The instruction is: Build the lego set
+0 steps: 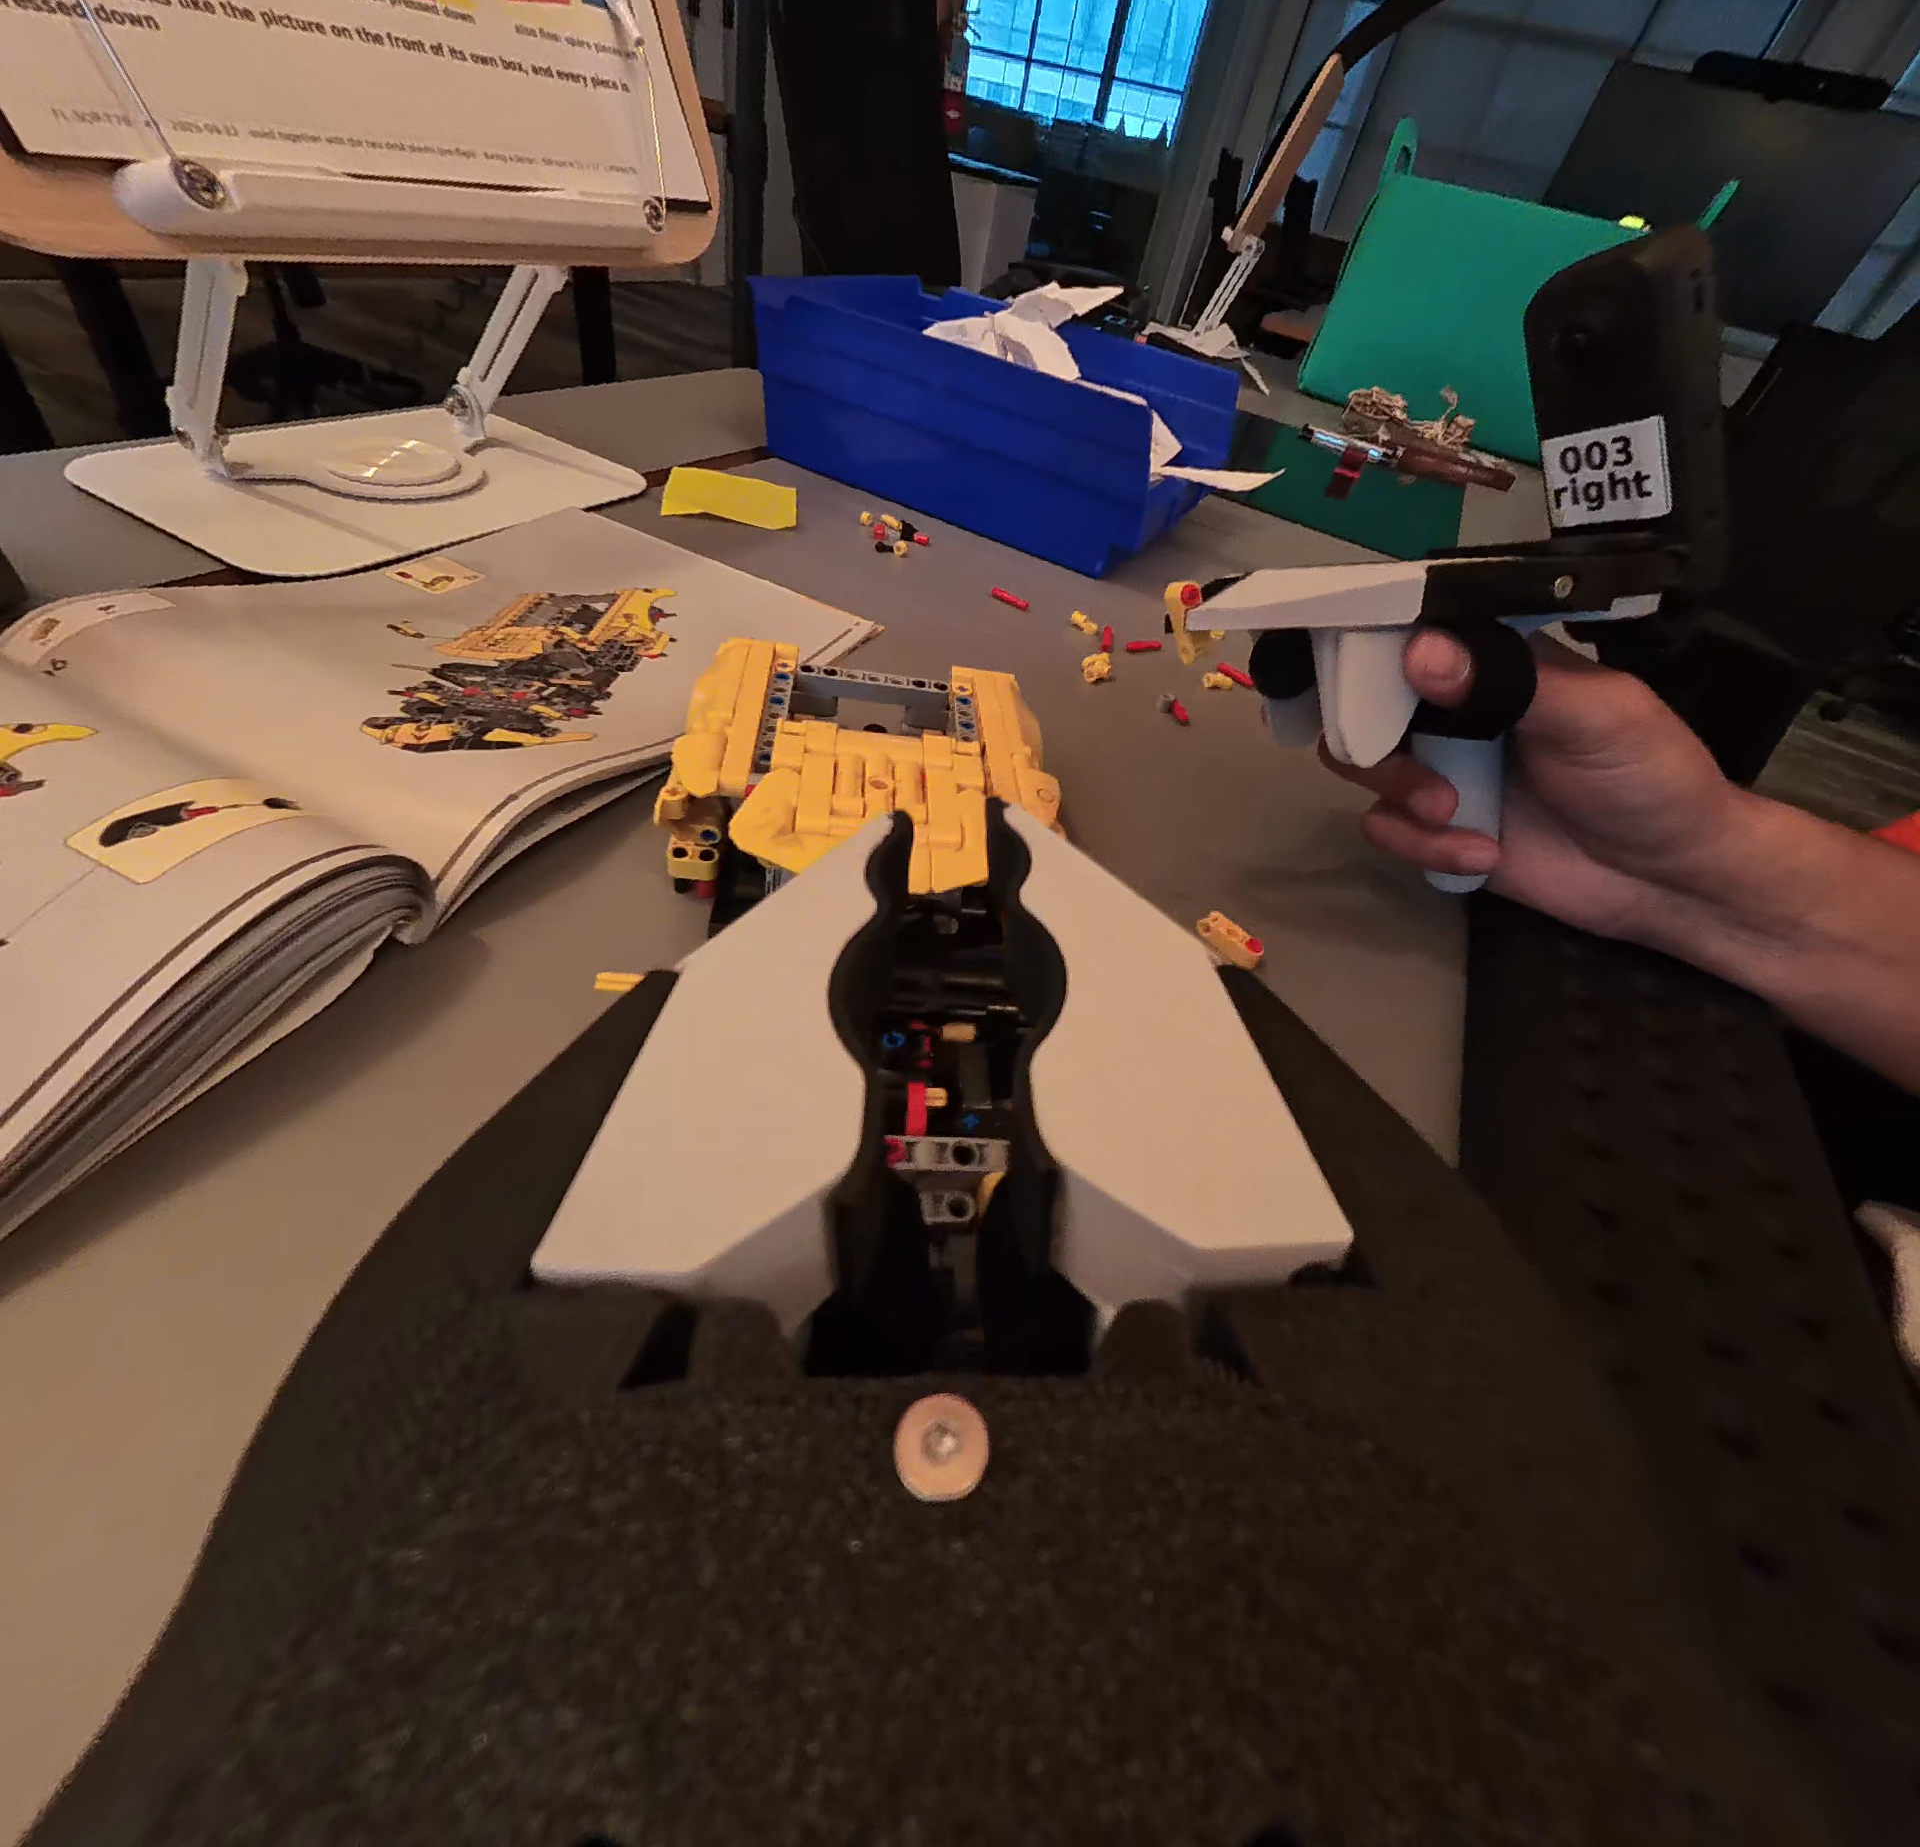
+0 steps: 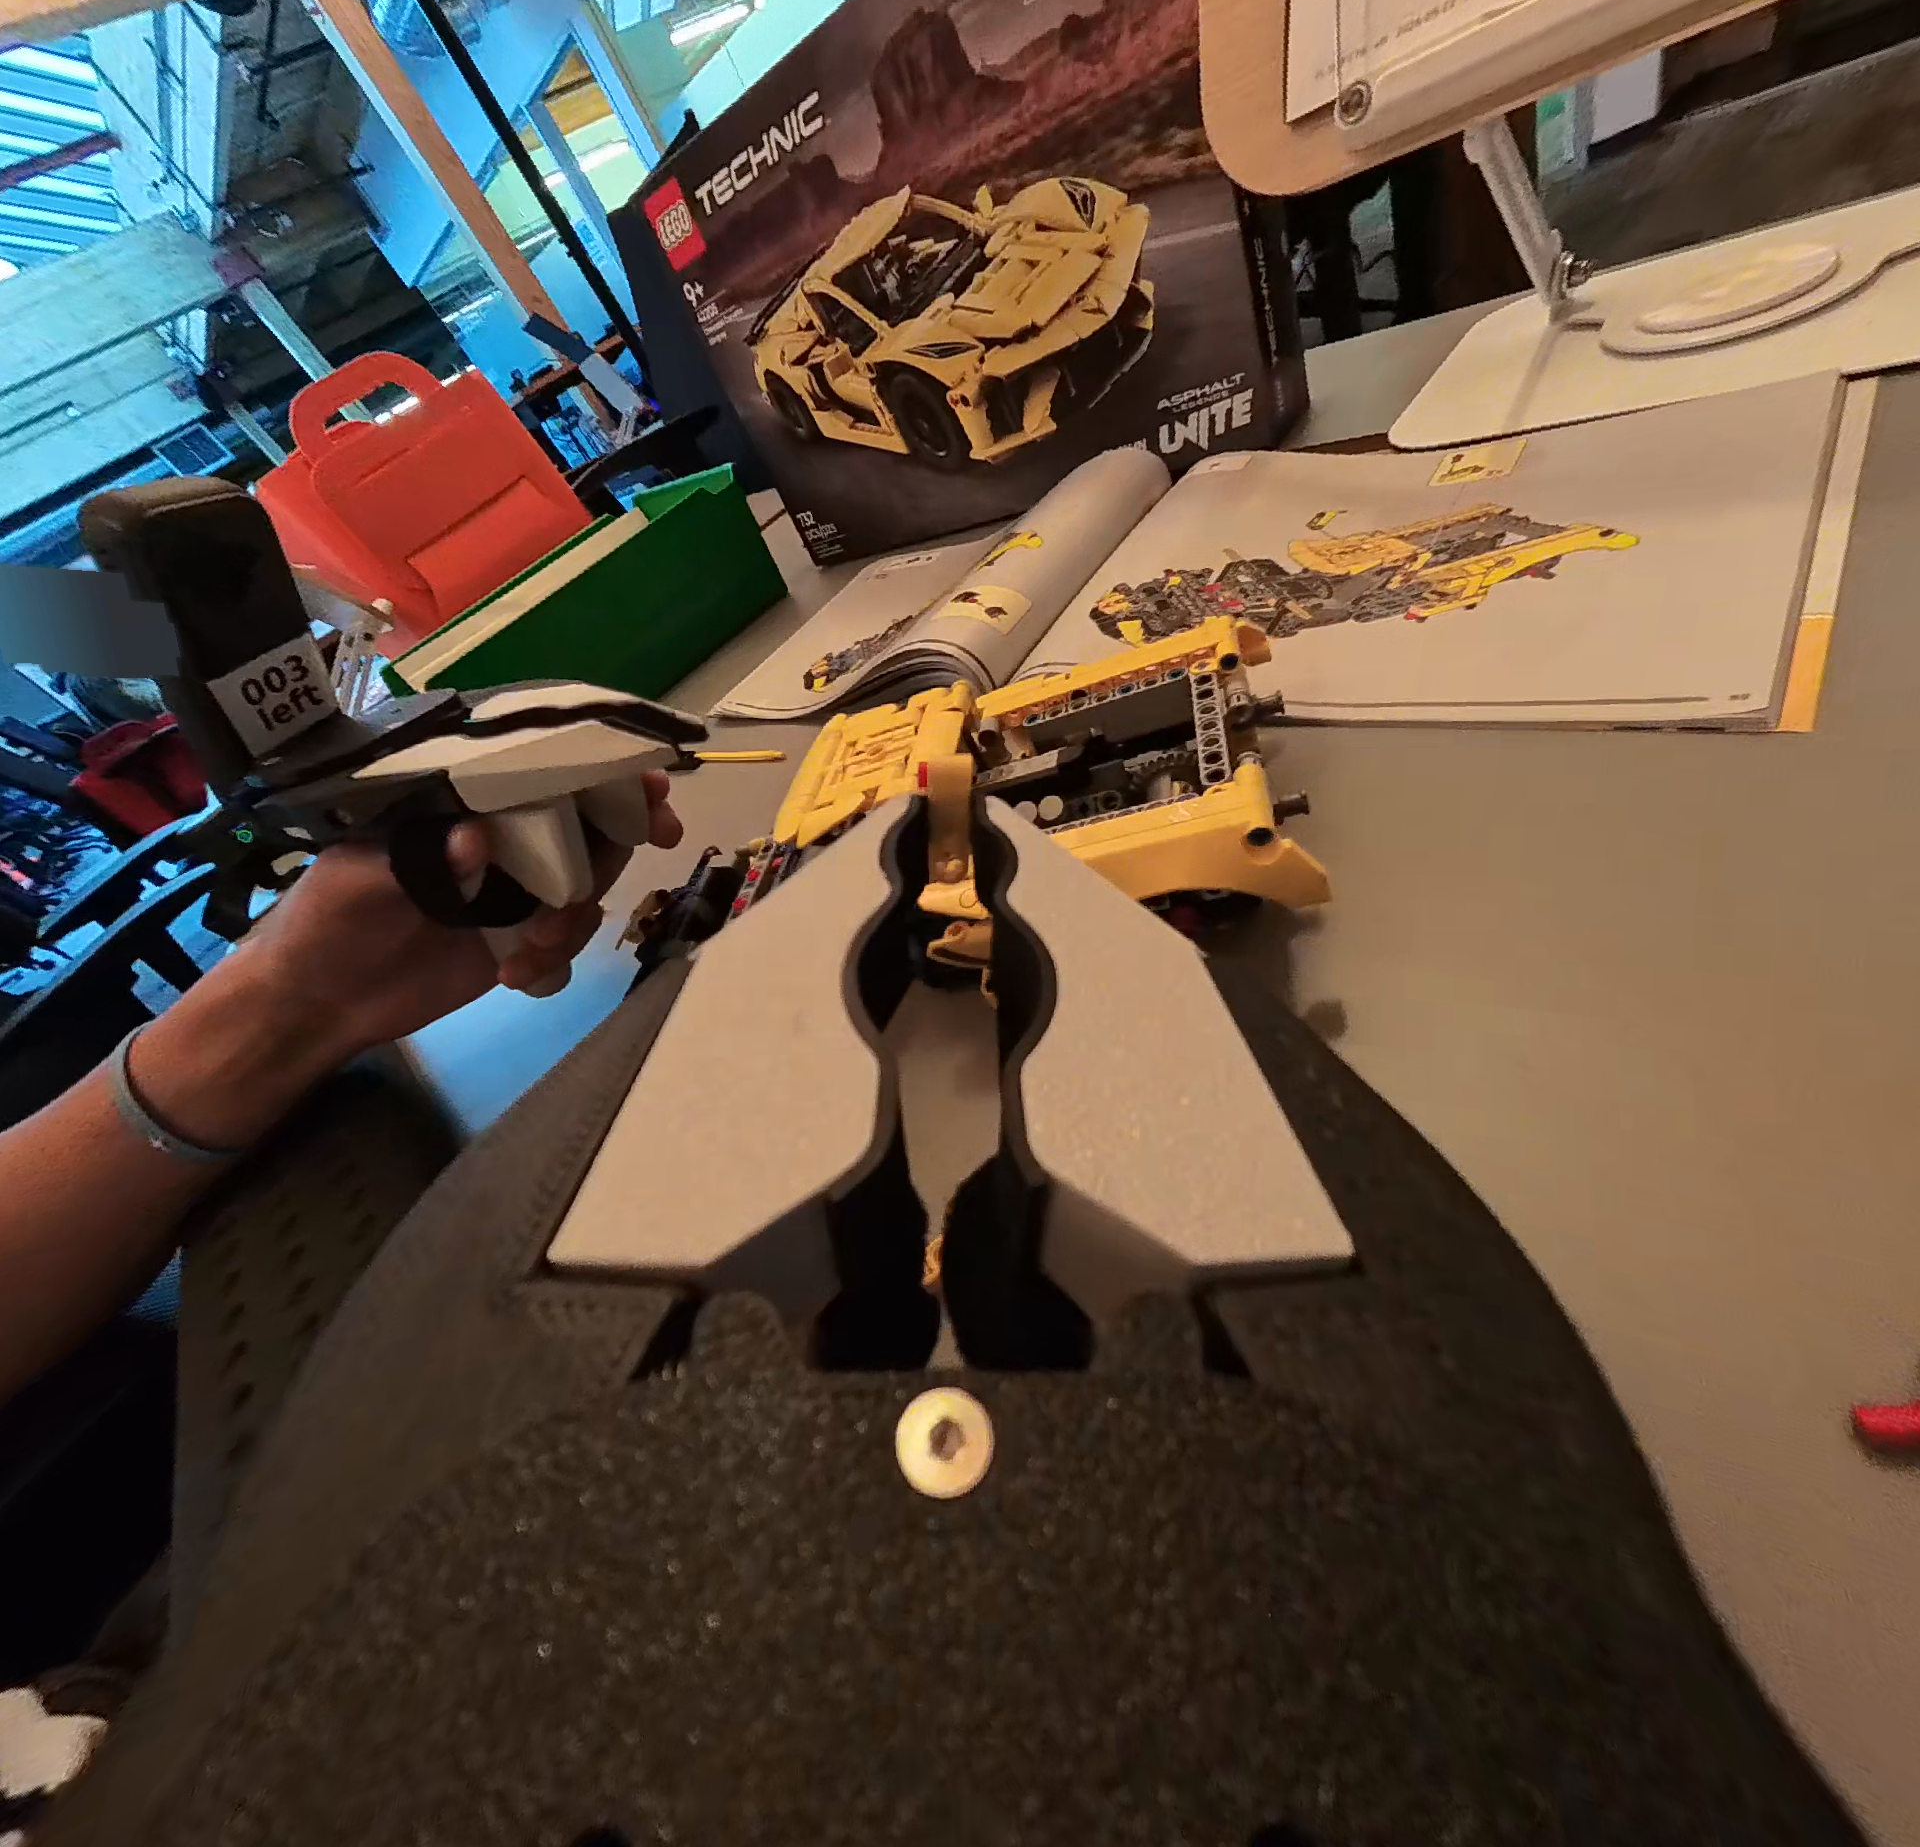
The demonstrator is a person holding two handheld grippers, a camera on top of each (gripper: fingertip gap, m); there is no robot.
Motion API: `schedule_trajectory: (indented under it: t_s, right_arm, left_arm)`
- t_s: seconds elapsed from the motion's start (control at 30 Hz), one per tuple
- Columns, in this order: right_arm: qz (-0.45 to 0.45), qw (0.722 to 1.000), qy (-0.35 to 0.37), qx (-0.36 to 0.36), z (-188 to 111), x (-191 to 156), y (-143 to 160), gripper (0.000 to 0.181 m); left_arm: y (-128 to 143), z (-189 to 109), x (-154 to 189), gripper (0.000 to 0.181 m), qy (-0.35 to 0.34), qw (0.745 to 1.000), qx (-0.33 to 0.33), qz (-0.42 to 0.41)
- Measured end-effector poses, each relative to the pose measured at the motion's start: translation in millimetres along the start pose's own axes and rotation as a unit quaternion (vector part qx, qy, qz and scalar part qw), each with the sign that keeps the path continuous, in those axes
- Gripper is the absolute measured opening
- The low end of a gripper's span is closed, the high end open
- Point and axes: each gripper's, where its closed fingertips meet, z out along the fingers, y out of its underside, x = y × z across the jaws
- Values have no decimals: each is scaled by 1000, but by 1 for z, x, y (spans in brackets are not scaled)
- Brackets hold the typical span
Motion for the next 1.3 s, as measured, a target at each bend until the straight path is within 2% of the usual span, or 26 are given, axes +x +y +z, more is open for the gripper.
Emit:
schedule_trajectory:
  t_s: [0.23,0.63,0.8,0.87,1.0,1.07,1.2,1.3]
  right_arm:
    - [19,1000,-12,7,-1,1,-2,6]
    - [0,1000,-12,-5,2,-3,2,7]
    - [-12,1000,-17,-20,6,-8,7,6]
    - [-18,999,-20,-31,10,-10,12,7]
    - [-61,997,-8,-50,23,-11,19,7]
    - [-94,995,0,-38,30,-14,16,7]
    - [-186,981,14,-46,44,-16,21,7]
    - [-205,977,17,-49,50,-19,24,7]
  left_arm:
    - [0,-1,-2,12,1,1000,-1,-4]
    - [0,-1,-3,14,-6,1000,-1,2]
    - [7,5,3,34,-3,999,-22,33]
    - [14,11,7,51,3,997,-45,63]
    - [12,19,-8,66,-33,988,-97,114]
    - [15,24,-10,79,-18,982,-134,129]
    - [23,37,-23,84,-6,969,-199,143]
    - [24,44,-18,85,24,968,-213,132]
